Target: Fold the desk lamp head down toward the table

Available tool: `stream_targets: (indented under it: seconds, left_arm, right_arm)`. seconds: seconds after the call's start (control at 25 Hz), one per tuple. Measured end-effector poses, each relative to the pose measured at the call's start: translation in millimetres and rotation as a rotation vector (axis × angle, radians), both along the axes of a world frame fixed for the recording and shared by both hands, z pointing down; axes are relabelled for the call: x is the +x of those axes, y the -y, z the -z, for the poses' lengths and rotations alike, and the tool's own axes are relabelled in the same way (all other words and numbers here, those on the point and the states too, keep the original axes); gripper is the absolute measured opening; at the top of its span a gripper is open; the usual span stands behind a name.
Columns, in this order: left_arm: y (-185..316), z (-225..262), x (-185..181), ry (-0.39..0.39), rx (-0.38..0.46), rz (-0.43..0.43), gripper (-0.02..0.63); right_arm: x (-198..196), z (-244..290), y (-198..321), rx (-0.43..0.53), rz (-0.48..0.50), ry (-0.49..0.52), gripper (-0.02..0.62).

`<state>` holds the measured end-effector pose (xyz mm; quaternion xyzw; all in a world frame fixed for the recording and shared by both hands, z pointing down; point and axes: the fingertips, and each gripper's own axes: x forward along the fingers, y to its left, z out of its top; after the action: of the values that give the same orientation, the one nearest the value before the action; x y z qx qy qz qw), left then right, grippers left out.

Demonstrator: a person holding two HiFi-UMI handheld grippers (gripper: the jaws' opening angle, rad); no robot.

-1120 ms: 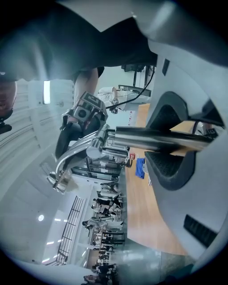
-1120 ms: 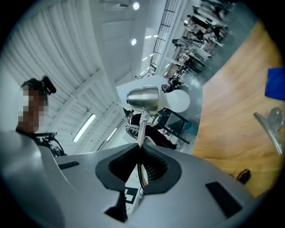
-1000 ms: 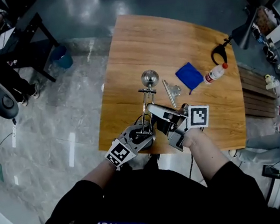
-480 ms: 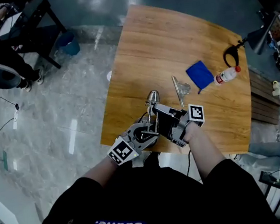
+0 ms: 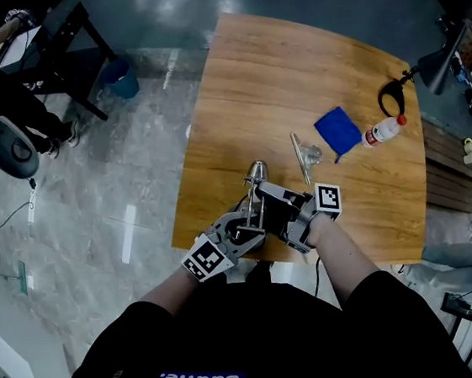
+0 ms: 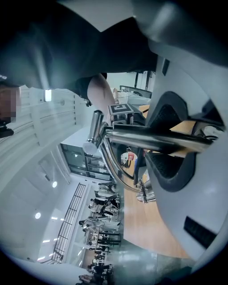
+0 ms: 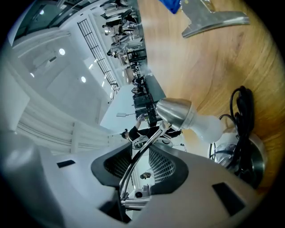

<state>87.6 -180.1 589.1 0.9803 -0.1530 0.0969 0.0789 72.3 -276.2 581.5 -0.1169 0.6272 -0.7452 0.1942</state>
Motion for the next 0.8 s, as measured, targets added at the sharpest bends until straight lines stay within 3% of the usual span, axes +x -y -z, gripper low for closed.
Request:
stream_targets:
  seconds: [0.12, 0.2, 0.28, 0.48, 0.64, 0.8]
  left_arm:
    - [2.4, -8.9, -3.3, 0.035, -0.028, 0.015, 0.167]
    - [5.0, -8.7, -10.8, 0.04, -0.037, 0.046, 0.237]
    - [4.8, -6.9, -18.4, 0.061, -0.033, 0.068, 0.27]
    - [-18.2, -8.8, -43.9, 0.13, -0.073, 0.16, 0.273]
    - [-44.7, 13.7, -71.7, 0.04, -0.162, 0.339, 0.272]
    - [-77.1, 52.0, -80.0, -0.028, -0.151, 0.353, 0.27]
  right_arm:
    - [-1.6, 4.8, -0.3, 0.055, 0.022, -0.035, 0.122]
    - [1.5, 7.1, 1.1, 0.087, 0.022, -0.067, 0.24]
    - [8.7, 13.3, 1.8, 0.127, 0.021, -0.086, 0.267]
    - [43.9, 40.2, -13.9, 0.258, -0.057, -0.108, 0.267]
    - [51.0, 65.5, -52.4, 0.433, -0.079, -0.145, 0.267]
    - [38.6, 107.9, -107.4, 0.697, -0.077, -0.186, 0.265]
